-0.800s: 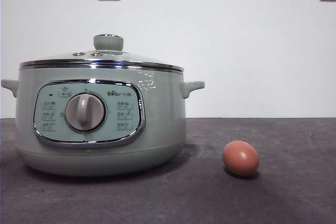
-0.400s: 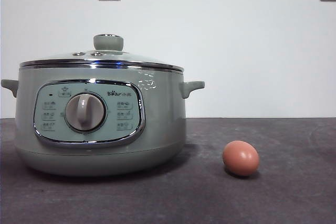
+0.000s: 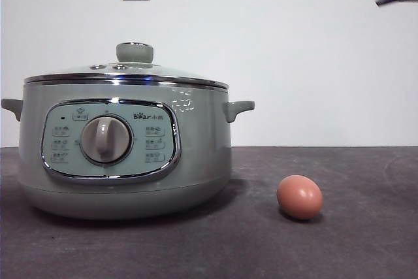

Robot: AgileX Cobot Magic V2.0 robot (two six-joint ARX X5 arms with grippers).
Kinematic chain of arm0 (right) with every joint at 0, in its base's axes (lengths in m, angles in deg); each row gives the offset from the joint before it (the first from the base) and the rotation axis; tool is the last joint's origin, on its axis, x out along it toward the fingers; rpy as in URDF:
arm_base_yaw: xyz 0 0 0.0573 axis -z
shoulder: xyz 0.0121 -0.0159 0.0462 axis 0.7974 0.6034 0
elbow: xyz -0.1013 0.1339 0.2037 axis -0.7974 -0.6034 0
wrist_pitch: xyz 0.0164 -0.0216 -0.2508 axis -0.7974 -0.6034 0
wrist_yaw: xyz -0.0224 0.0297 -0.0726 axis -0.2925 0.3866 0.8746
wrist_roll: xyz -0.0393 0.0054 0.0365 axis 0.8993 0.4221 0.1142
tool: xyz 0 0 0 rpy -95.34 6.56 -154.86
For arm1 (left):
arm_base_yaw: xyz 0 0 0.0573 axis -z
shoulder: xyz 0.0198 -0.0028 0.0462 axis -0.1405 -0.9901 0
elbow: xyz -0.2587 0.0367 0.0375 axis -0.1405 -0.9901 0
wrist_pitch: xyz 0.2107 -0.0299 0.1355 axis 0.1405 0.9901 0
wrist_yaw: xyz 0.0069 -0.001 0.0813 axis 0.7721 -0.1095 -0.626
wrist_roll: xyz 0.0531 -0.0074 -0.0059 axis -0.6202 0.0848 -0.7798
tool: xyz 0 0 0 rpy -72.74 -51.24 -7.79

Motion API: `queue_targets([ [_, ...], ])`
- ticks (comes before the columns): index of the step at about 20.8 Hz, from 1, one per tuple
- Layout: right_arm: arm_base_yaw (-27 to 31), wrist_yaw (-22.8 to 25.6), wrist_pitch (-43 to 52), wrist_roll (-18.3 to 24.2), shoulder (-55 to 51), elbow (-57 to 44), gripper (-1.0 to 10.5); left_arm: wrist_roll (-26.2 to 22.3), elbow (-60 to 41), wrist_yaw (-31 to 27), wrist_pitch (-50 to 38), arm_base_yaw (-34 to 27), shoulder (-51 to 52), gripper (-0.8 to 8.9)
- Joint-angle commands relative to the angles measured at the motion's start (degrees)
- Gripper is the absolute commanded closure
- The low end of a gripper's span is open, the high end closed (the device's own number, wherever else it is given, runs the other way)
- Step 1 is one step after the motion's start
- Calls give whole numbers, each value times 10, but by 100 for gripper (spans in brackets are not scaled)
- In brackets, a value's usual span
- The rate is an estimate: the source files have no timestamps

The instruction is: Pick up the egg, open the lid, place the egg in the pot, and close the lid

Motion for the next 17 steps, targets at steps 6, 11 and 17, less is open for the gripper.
queue_targets([
  [6,-108,147,-26,-28,24,2,507,-3,4,5,-30,-1,3,499],
  [11,-221,261,-41,-71,119,2,507,-2,4,4,-38,7,3,499],
  [17,-273,317,17,-89,281,2,510,-2,4,0,-43,10,3,499],
])
